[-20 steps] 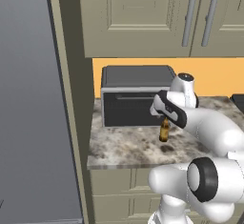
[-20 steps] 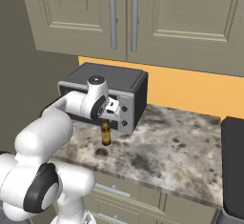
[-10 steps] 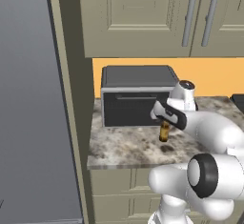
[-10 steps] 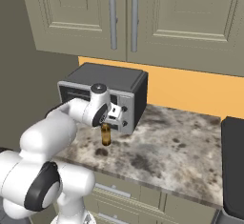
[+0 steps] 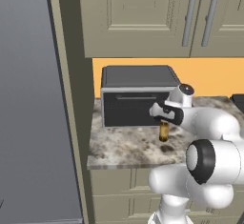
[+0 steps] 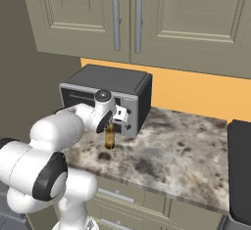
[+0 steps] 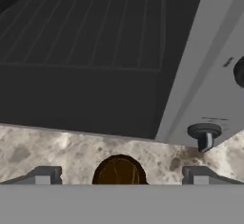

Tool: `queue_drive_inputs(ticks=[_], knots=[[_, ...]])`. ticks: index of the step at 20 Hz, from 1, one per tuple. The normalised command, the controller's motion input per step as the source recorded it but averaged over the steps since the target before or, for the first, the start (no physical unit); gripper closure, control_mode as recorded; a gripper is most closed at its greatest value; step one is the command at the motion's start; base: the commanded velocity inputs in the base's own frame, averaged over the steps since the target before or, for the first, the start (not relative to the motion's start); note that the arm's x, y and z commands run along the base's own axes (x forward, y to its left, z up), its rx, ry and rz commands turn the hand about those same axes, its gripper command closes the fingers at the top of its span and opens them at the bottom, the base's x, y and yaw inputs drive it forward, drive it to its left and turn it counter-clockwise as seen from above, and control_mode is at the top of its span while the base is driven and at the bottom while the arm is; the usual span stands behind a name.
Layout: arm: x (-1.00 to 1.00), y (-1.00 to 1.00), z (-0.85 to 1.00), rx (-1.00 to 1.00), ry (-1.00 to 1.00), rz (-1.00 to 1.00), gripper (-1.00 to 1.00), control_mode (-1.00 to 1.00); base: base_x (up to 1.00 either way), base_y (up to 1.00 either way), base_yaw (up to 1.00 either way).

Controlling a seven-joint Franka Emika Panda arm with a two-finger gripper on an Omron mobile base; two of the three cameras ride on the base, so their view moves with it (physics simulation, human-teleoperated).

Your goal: Move the drinks to the dining counter.

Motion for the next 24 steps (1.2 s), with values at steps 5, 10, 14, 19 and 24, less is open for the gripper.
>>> queue_drive_inputs(ticks=[5, 10, 14, 19, 24], knots=[[0.02, 0.00, -0.46, 0.00, -0.17, 0.01, 1.00, -1.00, 0.00, 0.00, 0.00], [-0.04, 0.00, -0.51, 0.02, -0.15, 0.00, 1.00, -1.00, 0.00, 0.00, 0.00], [-0.28, 0.00, -0.34, 0.02, -0.15, 0.00, 1.00, -1.00, 0.00, 0.00, 0.00], [-0.94, -0.07, 0.82, 0.11, -0.32, 0.00, 1.00, -1.00, 0.00, 0.00, 0.00], [-0.69, -0.02, 1.00, 0.07, -0.14, 0.00, 1.00, -1.00, 0.00, 0.00, 0.00]])
